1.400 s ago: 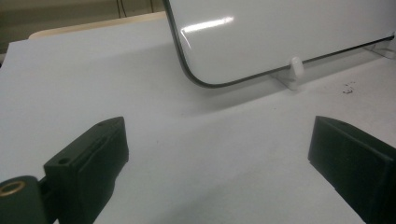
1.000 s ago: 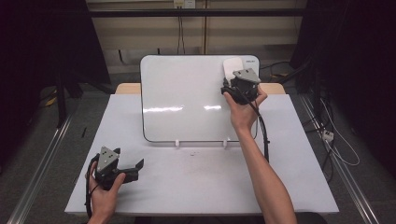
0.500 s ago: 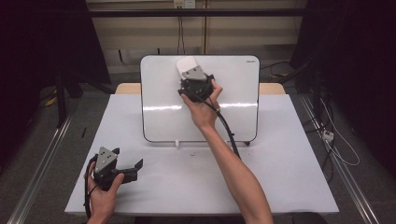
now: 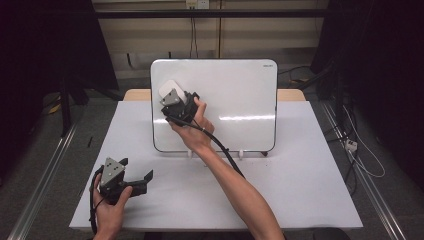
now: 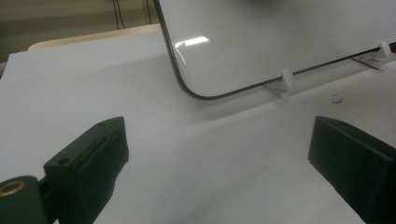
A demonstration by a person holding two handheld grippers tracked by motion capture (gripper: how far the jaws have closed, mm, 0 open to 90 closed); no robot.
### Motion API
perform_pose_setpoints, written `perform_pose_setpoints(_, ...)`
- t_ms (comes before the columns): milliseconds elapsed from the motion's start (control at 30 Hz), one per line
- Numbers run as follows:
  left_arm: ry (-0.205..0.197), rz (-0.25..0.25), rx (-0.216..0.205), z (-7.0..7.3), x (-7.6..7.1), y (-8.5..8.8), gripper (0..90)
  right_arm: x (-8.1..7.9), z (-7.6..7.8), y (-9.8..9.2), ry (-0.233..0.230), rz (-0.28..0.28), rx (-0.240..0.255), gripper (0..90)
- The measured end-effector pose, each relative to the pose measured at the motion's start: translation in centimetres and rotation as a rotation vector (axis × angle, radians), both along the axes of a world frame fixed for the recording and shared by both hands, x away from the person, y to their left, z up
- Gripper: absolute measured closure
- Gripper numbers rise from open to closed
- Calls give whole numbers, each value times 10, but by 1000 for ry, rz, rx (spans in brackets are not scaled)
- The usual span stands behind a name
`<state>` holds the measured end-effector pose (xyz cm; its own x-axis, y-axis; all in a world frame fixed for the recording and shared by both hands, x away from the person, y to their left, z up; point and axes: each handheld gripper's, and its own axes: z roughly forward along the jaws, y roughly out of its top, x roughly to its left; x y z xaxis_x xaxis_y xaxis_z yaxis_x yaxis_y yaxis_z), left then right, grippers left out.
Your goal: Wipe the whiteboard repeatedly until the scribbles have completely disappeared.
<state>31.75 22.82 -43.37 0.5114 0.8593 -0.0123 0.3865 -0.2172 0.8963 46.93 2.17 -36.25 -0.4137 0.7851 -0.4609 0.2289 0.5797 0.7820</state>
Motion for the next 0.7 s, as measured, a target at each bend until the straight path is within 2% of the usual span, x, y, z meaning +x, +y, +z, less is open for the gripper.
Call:
perform_pose_setpoints(133, 5, -3, 5, -1, 1, -1, 49, -10, -8, 2, 16, 21, -41, 316)
perform_pose_setpoints(200, 6, -2, 7, -1, 1, 0, 49, -8, -3, 0, 51, 22, -25, 316)
perform_pose_setpoints(267, 2, 2, 4, -1, 1, 1, 49, -3, 1, -2, 55, 6, -27, 316)
perform_pose_setpoints(467, -3, 6, -3, 0, -1, 3, 49, 13, 21, -22, 52, -50, 45, 316)
perform_pose_setpoints(567, -5, 6, -1, 1, -1, 3, 49, 21, 30, -41, 47, -91, 89, 316)
perform_pose_setpoints(700, -2, 6, -3, 0, -1, 3, 49, 22, 37, -71, 29, -146, 119, 316)
